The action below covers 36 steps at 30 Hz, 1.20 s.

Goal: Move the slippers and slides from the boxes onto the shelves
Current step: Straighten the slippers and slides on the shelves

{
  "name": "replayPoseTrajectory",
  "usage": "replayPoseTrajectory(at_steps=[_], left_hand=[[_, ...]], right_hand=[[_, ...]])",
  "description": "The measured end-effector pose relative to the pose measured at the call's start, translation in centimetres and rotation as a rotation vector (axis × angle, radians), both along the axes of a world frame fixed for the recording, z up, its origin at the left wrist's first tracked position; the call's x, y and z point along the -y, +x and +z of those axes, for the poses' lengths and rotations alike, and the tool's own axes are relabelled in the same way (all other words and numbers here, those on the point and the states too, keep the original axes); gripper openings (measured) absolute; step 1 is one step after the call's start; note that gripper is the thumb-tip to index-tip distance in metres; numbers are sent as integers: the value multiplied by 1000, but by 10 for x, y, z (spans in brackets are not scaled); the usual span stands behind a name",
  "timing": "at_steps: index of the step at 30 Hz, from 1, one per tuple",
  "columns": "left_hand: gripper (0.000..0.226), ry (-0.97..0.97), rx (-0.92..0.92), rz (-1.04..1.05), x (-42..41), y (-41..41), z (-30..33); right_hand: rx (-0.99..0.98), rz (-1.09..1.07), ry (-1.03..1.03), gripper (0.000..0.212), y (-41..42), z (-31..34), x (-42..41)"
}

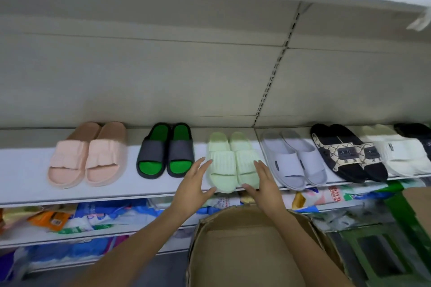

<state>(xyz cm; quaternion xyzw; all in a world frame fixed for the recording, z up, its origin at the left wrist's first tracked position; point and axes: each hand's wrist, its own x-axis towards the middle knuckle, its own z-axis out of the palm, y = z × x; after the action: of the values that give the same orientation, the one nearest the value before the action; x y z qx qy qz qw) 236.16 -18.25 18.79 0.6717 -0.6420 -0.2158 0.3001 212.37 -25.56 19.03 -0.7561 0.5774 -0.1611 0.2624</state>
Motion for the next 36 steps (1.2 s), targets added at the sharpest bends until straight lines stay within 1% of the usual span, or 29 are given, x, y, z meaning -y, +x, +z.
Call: replayPoseTrajectory(at_steps=[4, 12, 18, 25, 29, 33, 36], left_hand=[[82, 100, 26, 87, 6, -23, -13], [84, 87, 59, 117, 2, -38, -14], [81, 104, 68, 94, 13, -36, -19], [94, 79, 65, 95, 28, -31, -29], [104, 82, 104, 67, 36, -29, -36], [99, 106, 163, 49, 47, -24, -36], [99, 117, 157, 46, 55, -18, -34]], right_hand=[[19, 18, 57, 84, -14, -7, 5], [49, 72, 69, 82, -25, -16, 9], [39, 36, 100, 86, -23, -18, 17], [36, -19, 99, 77, -15, -21, 24], [38, -63, 81, 76, -9, -25, 26], [53, -76, 100, 77, -3, -22, 35], [38, -66, 102, 78, 2, -18, 42]])
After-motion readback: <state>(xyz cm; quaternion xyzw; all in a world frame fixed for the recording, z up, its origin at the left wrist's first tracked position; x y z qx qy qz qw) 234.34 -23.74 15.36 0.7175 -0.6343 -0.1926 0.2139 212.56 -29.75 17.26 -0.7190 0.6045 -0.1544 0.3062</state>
